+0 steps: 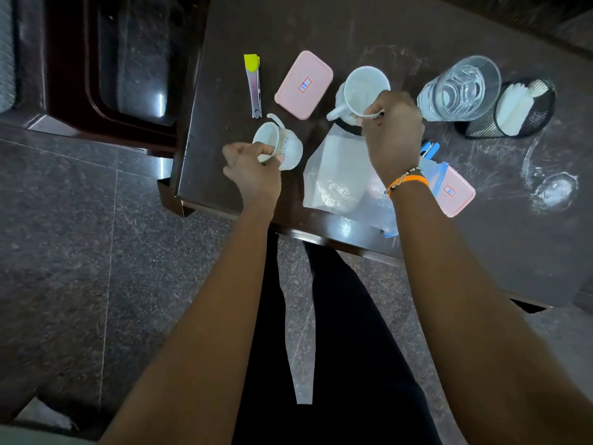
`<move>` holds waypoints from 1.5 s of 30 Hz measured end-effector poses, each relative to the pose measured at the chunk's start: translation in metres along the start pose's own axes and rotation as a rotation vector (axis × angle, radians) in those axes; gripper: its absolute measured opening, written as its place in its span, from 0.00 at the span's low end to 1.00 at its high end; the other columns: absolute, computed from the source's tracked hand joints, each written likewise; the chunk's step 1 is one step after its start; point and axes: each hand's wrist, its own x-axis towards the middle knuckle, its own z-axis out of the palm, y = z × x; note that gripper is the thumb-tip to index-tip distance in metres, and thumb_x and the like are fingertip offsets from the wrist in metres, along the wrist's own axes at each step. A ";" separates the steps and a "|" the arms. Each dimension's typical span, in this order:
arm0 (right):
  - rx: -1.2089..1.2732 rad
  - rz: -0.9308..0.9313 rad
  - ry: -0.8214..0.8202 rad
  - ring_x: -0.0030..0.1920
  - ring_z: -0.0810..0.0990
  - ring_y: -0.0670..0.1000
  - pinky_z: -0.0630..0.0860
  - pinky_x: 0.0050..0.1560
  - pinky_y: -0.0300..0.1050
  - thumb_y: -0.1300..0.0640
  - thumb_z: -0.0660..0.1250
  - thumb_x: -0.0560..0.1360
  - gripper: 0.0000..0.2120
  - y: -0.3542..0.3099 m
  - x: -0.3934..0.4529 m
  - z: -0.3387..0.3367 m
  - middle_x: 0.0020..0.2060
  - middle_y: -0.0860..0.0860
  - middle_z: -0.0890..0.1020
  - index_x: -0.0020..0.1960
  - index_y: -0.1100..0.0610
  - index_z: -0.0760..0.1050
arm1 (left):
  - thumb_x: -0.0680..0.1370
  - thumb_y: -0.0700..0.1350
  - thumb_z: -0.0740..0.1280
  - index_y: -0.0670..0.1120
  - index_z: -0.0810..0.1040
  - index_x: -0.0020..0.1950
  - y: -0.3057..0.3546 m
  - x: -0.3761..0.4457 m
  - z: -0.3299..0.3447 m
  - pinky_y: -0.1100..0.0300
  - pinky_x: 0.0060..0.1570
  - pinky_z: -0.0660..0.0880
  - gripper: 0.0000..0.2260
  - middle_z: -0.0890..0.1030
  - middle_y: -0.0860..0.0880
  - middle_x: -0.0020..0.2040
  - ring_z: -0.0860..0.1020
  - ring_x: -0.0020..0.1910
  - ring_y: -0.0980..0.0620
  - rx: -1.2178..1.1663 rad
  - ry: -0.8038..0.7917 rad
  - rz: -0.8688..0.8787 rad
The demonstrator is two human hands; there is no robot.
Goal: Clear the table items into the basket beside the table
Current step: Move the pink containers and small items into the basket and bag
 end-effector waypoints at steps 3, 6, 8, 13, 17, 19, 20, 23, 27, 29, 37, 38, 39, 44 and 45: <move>0.064 -0.034 0.050 0.49 0.79 0.57 0.72 0.46 0.45 0.63 0.65 0.71 0.06 -0.009 -0.006 -0.007 0.52 0.58 0.80 0.47 0.61 0.78 | 0.73 0.38 0.71 0.41 0.80 0.47 -0.009 -0.005 -0.014 0.64 0.50 0.74 0.04 0.75 0.45 0.57 0.73 0.50 0.52 -0.223 -0.050 -0.159; 0.132 -0.101 0.052 0.46 0.80 0.54 0.72 0.46 0.42 0.62 0.69 0.70 0.05 -0.029 -0.015 -0.016 0.51 0.57 0.81 0.46 0.61 0.78 | 0.73 0.38 0.71 0.42 0.79 0.45 -0.018 -0.013 -0.038 0.54 0.57 0.77 0.03 0.81 0.42 0.51 0.77 0.49 0.50 -0.447 -0.133 -0.313; 0.158 -0.160 0.029 0.44 0.79 0.51 0.70 0.45 0.36 0.63 0.70 0.69 0.05 -0.051 -0.023 -0.020 0.49 0.58 0.81 0.45 0.62 0.79 | 0.73 0.39 0.71 0.43 0.80 0.44 -0.024 -0.016 -0.058 0.51 0.58 0.76 0.02 0.82 0.42 0.49 0.78 0.48 0.49 -0.489 -0.118 -0.312; 0.289 -0.274 -0.026 0.45 0.81 0.55 0.77 0.47 0.45 0.64 0.71 0.68 0.05 -0.128 -0.046 -0.019 0.45 0.58 0.83 0.44 0.64 0.79 | 0.69 0.40 0.75 0.46 0.80 0.37 -0.028 -0.009 -0.129 0.55 0.53 0.77 0.04 0.81 0.46 0.55 0.81 0.49 0.49 -0.575 0.003 -0.168; 0.363 -0.356 -0.104 0.43 0.82 0.56 0.79 0.46 0.50 0.64 0.72 0.69 0.05 -0.202 -0.056 -0.005 0.47 0.58 0.81 0.44 0.64 0.79 | 0.66 0.39 0.77 0.48 0.78 0.36 -0.028 0.008 -0.196 0.75 0.46 0.73 0.09 0.75 0.55 0.57 0.77 0.47 0.70 -0.580 0.249 -0.006; 0.398 -0.405 -0.115 0.43 0.82 0.55 0.80 0.46 0.49 0.65 0.72 0.69 0.05 -0.234 -0.055 0.002 0.47 0.58 0.81 0.44 0.65 0.79 | 0.66 0.41 0.77 0.44 0.79 0.40 -0.028 0.018 -0.220 0.77 0.46 0.71 0.09 0.73 0.60 0.54 0.75 0.48 0.74 -0.573 0.350 0.038; 0.420 -0.426 -0.129 0.44 0.82 0.55 0.81 0.46 0.48 0.65 0.72 0.69 0.05 -0.252 -0.055 0.008 0.47 0.58 0.81 0.43 0.66 0.79 | 0.66 0.42 0.77 0.44 0.79 0.42 -0.030 0.025 -0.234 0.75 0.49 0.72 0.09 0.72 0.61 0.54 0.75 0.51 0.72 -0.571 0.398 0.054; 0.472 -0.503 -0.146 0.45 0.82 0.54 0.82 0.46 0.48 0.65 0.72 0.68 0.05 -0.307 -0.051 0.027 0.47 0.58 0.80 0.42 0.66 0.78 | 0.66 0.44 0.76 0.55 0.76 0.33 -0.032 0.053 -0.272 0.75 0.49 0.72 0.10 0.70 0.56 0.57 0.77 0.56 0.58 -0.505 0.534 0.102; 0.469 -0.588 -0.158 0.45 0.82 0.55 0.81 0.46 0.51 0.63 0.72 0.68 0.06 -0.363 -0.039 0.058 0.47 0.58 0.80 0.42 0.66 0.78 | 0.66 0.43 0.74 0.50 0.76 0.31 -0.039 0.101 -0.298 0.70 0.54 0.72 0.08 0.68 0.53 0.54 0.75 0.56 0.55 -0.376 0.586 0.078; 0.423 -0.633 -0.168 0.46 0.82 0.55 0.81 0.46 0.52 0.64 0.72 0.68 0.06 -0.382 -0.033 0.075 0.47 0.58 0.80 0.42 0.65 0.78 | 0.66 0.43 0.74 0.48 0.77 0.33 -0.044 0.124 -0.304 0.70 0.58 0.69 0.06 0.68 0.52 0.53 0.73 0.55 0.56 -0.330 0.578 0.054; -0.045 -0.754 -0.093 0.59 0.73 0.56 0.68 0.58 0.47 0.57 0.68 0.71 0.09 -0.423 -0.002 0.123 0.53 0.51 0.82 0.51 0.52 0.80 | 0.70 0.42 0.72 0.39 0.83 0.42 -0.066 0.181 -0.301 0.71 0.44 0.66 0.07 0.71 0.45 0.63 0.73 0.54 0.52 -0.107 0.399 -0.067; -0.105 -0.756 -0.087 0.60 0.72 0.56 0.68 0.58 0.48 0.57 0.67 0.71 0.09 -0.426 0.001 0.127 0.52 0.51 0.83 0.51 0.51 0.81 | 0.70 0.42 0.71 0.39 0.82 0.42 -0.068 0.184 -0.299 0.65 0.44 0.69 0.06 0.73 0.43 0.63 0.75 0.53 0.50 -0.080 0.366 -0.095; -0.158 -0.758 -0.086 0.60 0.71 0.57 0.67 0.57 0.48 0.56 0.67 0.71 0.09 -0.427 0.003 0.131 0.51 0.51 0.83 0.51 0.51 0.81 | 0.71 0.41 0.69 0.38 0.82 0.42 -0.069 0.186 -0.296 0.61 0.45 0.72 0.06 0.74 0.42 0.62 0.77 0.53 0.47 -0.052 0.342 -0.113; -0.313 -0.763 -0.115 0.65 0.67 0.58 0.65 0.59 0.50 0.54 0.66 0.74 0.11 -0.430 0.002 0.143 0.51 0.54 0.83 0.54 0.53 0.81 | 0.72 0.38 0.70 0.37 0.80 0.47 -0.065 0.185 -0.292 0.63 0.47 0.69 0.07 0.68 0.43 0.67 0.76 0.56 0.43 -0.006 0.337 -0.105; -0.326 -0.763 -0.128 0.66 0.66 0.58 0.65 0.60 0.50 0.53 0.65 0.74 0.12 -0.430 0.001 0.141 0.52 0.54 0.83 0.56 0.53 0.80 | 0.72 0.38 0.69 0.37 0.80 0.49 -0.063 0.183 -0.292 0.65 0.47 0.68 0.07 0.68 0.44 0.68 0.75 0.58 0.44 -0.011 0.324 -0.105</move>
